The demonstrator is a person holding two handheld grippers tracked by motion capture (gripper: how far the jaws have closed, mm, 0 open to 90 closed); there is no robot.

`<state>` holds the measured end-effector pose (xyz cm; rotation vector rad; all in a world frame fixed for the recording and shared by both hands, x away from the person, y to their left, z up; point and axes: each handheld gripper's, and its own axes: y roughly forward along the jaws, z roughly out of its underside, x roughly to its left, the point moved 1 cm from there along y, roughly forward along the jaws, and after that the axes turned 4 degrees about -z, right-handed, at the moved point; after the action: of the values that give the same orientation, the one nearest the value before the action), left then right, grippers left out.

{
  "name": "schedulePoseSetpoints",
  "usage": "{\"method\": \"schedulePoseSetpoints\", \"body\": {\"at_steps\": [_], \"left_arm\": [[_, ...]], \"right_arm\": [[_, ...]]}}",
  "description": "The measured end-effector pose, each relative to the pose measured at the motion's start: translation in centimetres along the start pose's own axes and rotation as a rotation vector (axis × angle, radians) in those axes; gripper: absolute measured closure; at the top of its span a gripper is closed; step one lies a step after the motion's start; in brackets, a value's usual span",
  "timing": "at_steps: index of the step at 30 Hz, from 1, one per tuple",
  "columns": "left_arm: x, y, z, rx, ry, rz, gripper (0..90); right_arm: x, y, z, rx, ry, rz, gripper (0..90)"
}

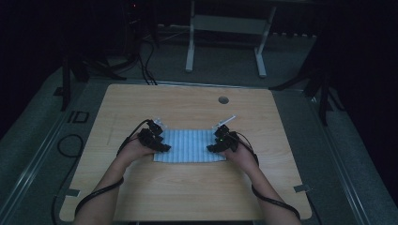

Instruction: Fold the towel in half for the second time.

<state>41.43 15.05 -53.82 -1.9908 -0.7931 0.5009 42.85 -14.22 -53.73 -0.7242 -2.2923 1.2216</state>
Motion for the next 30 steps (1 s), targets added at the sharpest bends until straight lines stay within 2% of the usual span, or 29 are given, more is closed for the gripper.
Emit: {"method": "schedulePoseSetpoints", "body": {"at_steps": [5,7,10,11,12,14,16,18,19,21,25,26,28,30], "left_arm": [[0.0,-0.1,0.0,-0.007,-0.005,-0.004,42.4],[-0.1,-0.3,0.0,-0.016,-0.024,-0.011,40.0],[-0.5,-0.8,0.1,-0.053,-0.044,-0.014,34.0],[-0.7,-0.9,0.1,-0.066,-0.043,-0.008,31.8],[-0.9,-1.1,0.1,-0.082,-0.041,-0.006,28.0],[-1.3,-1.3,0.2,-0.129,-0.051,-0.034,23.7],[-1.5,-1.6,0.3,-0.174,-0.075,-0.030,14.2],[-1.7,-1.9,0.5,-0.196,-0.075,-0.028,13.6],[-1.9,-2.0,0.6,-0.203,-0.074,-0.039,11.9],[-2.1,-2.1,0.9,-0.210,-0.071,-0.034,8.0],[-2.4,-1.9,1.7,-0.213,-0.084,-0.015,3.7],[-2.5,-1.9,1.8,-0.216,-0.082,-0.023,2.3],[-2.6,-1.9,2.2,-0.223,-0.091,-0.034,2.3],[-2.7,-2.1,2.7,-0.230,-0.101,-0.025,2.3]], "right_arm": [[-0.1,0.0,0.0,-0.006,0.001,-0.003,43.1],[-0.1,0.0,0.0,-0.010,-0.002,-0.016,38.5],[0.1,-0.3,-0.1,-0.023,-0.009,-0.041,28.5],[0.2,-0.5,-0.1,-0.030,-0.024,-0.052,25.5],[0.3,-0.6,-0.2,-0.041,-0.037,-0.053,22.0],[0.5,-0.9,-0.2,-0.066,-0.057,-0.052,17.0],[0.8,-1.1,-0.1,-0.085,-0.074,-0.033,13.1],[0.9,-1.3,0.1,-0.104,-0.097,-0.030,13.1],[1.0,-1.5,0.2,-0.113,-0.100,-0.032,12.9],[0.8,-1.8,0.5,-0.129,-0.104,-0.033,12.8],[0.2,-2.3,1.1,-0.177,-0.079,-0.041,12.8],[-0.1,-2.5,1.5,-0.188,-0.066,-0.053,12.9],[-0.4,-2.7,1.8,-0.199,-0.061,-0.053,13.0],[-0.8,-3.0,2.3,-0.199,-0.057,-0.054,13.2]]}}
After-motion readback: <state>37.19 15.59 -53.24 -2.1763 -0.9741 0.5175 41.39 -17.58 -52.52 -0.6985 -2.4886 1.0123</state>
